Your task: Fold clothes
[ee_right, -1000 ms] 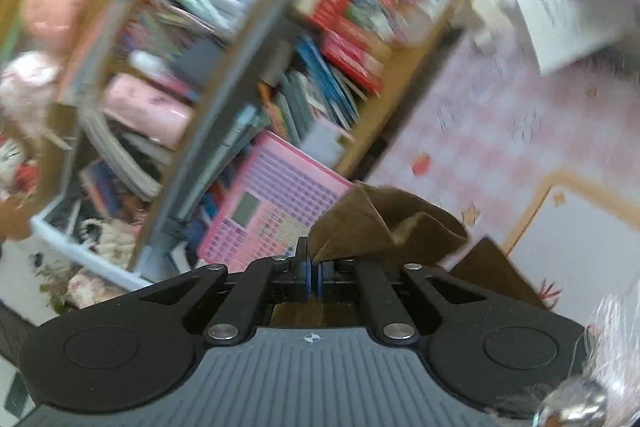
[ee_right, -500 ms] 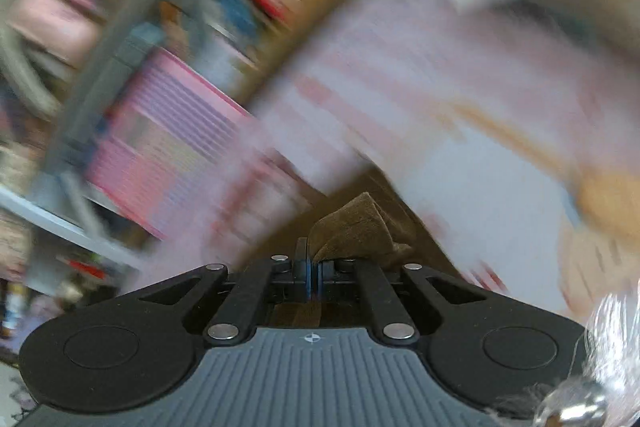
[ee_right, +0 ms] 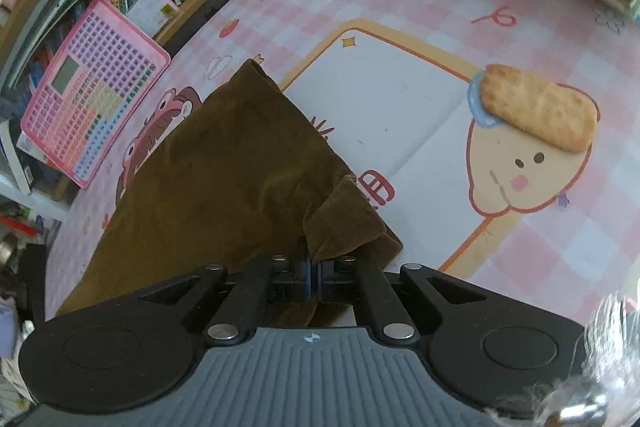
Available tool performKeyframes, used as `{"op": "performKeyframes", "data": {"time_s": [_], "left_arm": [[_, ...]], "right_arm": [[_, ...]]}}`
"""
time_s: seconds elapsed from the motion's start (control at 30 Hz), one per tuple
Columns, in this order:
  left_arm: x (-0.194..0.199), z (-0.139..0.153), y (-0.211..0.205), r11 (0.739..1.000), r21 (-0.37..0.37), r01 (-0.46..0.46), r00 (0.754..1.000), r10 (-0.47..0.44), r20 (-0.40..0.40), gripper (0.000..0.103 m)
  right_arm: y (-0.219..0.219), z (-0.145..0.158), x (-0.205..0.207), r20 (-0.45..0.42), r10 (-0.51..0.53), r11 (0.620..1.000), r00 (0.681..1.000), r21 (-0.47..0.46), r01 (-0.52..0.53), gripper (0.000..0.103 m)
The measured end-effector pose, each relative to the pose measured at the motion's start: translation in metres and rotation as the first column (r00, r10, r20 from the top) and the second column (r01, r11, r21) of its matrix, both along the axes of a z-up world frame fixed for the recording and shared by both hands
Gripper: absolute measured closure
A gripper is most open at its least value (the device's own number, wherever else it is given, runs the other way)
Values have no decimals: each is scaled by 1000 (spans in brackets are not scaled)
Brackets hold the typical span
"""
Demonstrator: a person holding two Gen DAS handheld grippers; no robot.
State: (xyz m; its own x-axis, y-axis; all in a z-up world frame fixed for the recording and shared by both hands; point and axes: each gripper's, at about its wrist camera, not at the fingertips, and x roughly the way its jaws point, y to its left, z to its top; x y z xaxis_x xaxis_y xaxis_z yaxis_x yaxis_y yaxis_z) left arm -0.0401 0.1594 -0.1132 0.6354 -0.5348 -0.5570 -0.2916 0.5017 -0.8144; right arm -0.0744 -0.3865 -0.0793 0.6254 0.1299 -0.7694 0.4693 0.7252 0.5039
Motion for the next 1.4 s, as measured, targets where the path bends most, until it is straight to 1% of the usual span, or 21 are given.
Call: {"op": "performKeyframes", "data": {"time_s": [0.13,0.3,0.37,0.5,0.6,0.63,0.73,0.77,0.8,0.83,0.87,0.93,1.03,1.07,1.13,1.17,1.2,1.23,1.27,1.33,1.4], "left_arm": [[4,5,-1,1000,-6,3,1000,-3,26,100],[-4,41,0,1000,-24,10,990,-6,139,100],[-7,48,2,1000,-30,-4,987,9,158,100],[-10,10,10,1000,4,-12,1000,12,19,100],[-14,-5,14,1000,11,-25,1000,25,-15,99],[-15,-8,15,1000,11,-27,999,27,-19,95],[-16,-5,16,999,22,-24,999,25,-23,93],[-18,-1,18,999,31,-25,999,26,-26,89],[-20,2,19,999,41,-25,999,26,-29,86],[-23,6,20,998,50,-25,999,27,-31,74],[-25,10,22,998,59,-25,999,27,-34,54],[-28,14,23,996,81,-37,998,40,-42,36],[-24,6,25,996,33,-79,995,81,-65,37],[-22,2,26,995,14,-96,992,97,-75,41],[-19,-3,25,990,-21,-138,987,136,-83,42],[-16,-4,24,987,-29,-156,985,153,-85,49],[-13,-6,22,984,-32,-173,981,169,-95,57],[-9,-8,20,981,-37,-189,977,184,-106,75],[-2,-11,18,979,-44,-198,974,192,-119,84],[14,-9,12,980,-37,-198,975,193,-108,89],[36,6,7,983,-14,-181,982,179,-65,93]], "right_arm": [[2,5,5,-9,0,1000,1000,-13,0,100],[6,33,0,71,10,999,997,-34,-7,100],[9,36,-2,62,22,998,998,-64,-18,100],[14,15,-3,-20,48,994,999,-99,-50,100],[17,10,-5,-24,59,991,998,-123,-62,99],[18,11,-5,-25,64,989,998,-132,-66,99],[21,13,-9,-29,59,985,998,-162,-63,95],[22,15,-12,-26,48,985,999,-166,-52,89],[22,17,-16,-23,36,985,999,-171,-40,80],[21,21,-20,-18,20,985,1000,-174,-23,73],[19,24,-25,-14,3,984,1000,-177,-6,59],[16,29,-33,-16,-31,984,999,-177,28,54],[13,25,-33,-35,-27,992,999,-125,23,54],[13,23,-31,-46,-28,993,999,-115,23,54],[14,18,-22,-61,-34,995,998,-94,28,55],[15,18,-18,-57,-35,995,998,-95,29,56],[15,18,-14,-54,-27,995,998,-96,22,67],[14,15,-7,-52,-17,997,998,-81,13,78],[13,13,0,-50,-7,998,999,-64,4,92],[11,11,18,-40,9,999,999,-44,-10,94],[11,13,43,-27,23,998,999,-51,-24,95]]}}
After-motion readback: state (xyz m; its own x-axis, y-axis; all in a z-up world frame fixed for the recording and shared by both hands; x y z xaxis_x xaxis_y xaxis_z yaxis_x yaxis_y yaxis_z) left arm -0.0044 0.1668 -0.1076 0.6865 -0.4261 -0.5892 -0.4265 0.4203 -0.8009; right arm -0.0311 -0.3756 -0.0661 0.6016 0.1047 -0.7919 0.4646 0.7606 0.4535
